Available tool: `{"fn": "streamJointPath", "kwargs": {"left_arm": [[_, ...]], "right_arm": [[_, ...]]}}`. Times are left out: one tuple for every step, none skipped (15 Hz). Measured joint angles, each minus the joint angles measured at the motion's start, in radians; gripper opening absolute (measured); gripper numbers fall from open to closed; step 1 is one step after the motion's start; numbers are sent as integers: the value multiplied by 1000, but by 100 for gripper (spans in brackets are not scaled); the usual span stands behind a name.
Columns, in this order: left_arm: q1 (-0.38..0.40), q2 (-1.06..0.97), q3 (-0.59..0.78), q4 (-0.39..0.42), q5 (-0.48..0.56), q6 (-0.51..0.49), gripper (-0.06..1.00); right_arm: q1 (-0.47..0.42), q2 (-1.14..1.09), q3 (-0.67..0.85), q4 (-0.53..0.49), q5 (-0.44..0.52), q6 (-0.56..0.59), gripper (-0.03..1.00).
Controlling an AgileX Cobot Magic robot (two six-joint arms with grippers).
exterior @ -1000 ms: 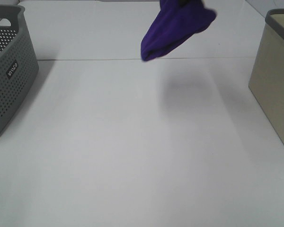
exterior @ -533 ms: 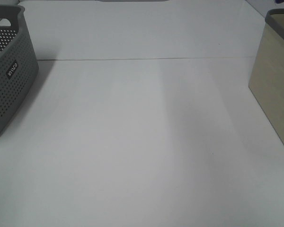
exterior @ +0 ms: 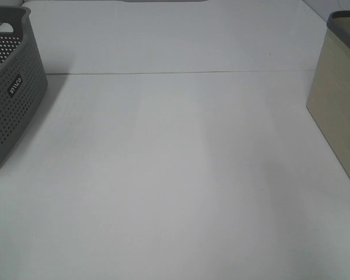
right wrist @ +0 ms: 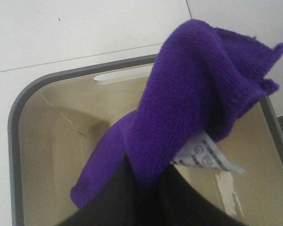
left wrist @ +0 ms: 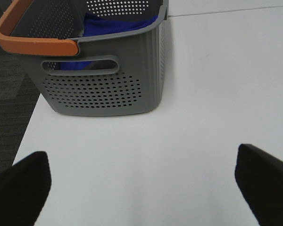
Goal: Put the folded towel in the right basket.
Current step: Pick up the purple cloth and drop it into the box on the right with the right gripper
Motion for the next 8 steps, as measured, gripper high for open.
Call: {"fn": "streamJointPath", "kwargs": {"left_arm": [[0, 0, 0, 0, 0, 0, 99], [0, 0, 0, 0, 0, 0, 99], [0, 0, 0, 0, 0, 0, 99], [0, 0, 0, 0, 0, 0, 99], [0, 0, 0, 0, 0, 0, 99], [0, 0, 0, 0, 0, 0, 99], [0, 0, 0, 0, 0, 0, 99], [0, 0, 0, 0, 0, 0, 99]], "right_arm": [[0, 5, 0, -9, 8, 17, 7], [0, 8, 0, -15, 22, 23, 7], [0, 10, 0, -30, 58, 34, 7], [0, 10, 0, -43, 106, 42, 14], [0, 10, 0, -37, 112, 61, 24], [0, 10, 0, -18, 112, 69, 41], [0, 10, 0, 0, 112, 69, 61], [0, 10, 0, 0, 112, 68, 75]]}}
